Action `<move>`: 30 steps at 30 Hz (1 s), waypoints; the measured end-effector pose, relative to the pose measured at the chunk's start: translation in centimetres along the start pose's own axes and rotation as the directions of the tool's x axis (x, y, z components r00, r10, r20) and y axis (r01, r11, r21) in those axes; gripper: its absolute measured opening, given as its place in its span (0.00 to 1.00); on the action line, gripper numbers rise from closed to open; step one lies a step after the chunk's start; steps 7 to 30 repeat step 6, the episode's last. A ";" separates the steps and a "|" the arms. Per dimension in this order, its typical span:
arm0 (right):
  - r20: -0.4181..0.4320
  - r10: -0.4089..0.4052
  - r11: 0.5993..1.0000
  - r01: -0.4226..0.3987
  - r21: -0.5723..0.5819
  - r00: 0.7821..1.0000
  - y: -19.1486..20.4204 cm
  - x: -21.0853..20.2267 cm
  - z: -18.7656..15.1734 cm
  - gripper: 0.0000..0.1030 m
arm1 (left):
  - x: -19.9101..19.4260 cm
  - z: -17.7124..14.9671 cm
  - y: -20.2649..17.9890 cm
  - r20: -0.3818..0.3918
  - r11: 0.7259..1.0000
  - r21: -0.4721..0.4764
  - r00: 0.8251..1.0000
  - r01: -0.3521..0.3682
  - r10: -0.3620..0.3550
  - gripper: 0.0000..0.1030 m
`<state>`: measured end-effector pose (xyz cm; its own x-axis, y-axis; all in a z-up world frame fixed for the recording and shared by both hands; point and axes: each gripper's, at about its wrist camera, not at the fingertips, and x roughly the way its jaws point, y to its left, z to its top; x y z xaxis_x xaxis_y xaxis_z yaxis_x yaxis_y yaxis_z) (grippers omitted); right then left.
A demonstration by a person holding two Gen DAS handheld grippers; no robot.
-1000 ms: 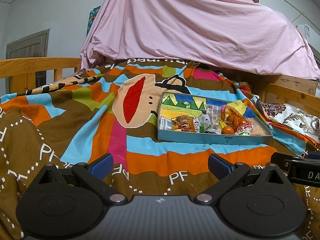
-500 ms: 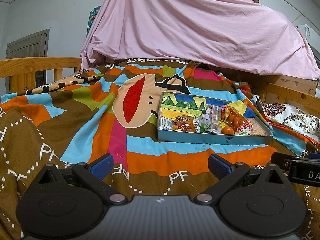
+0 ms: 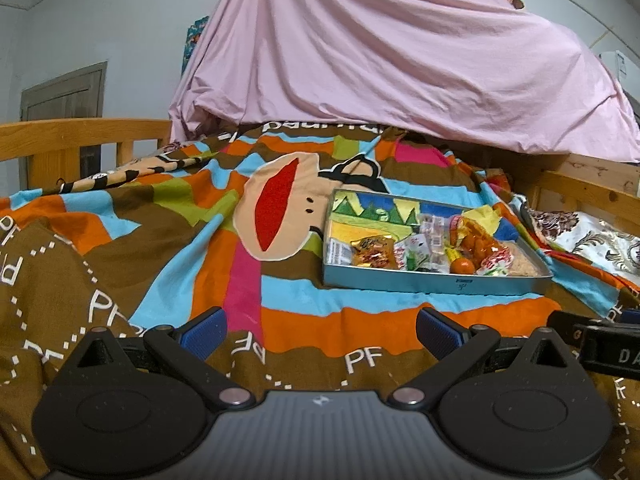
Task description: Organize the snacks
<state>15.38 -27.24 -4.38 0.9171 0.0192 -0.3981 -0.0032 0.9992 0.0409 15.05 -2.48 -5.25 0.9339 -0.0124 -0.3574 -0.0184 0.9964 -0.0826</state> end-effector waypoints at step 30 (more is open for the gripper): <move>0.000 0.000 1.000 0.000 0.000 1.000 0.0 0.0 0.0 0.99 | 0.1 0.1 -0.1 -0.004 1.000 -0.001 1.000 -0.006 0.006 1.00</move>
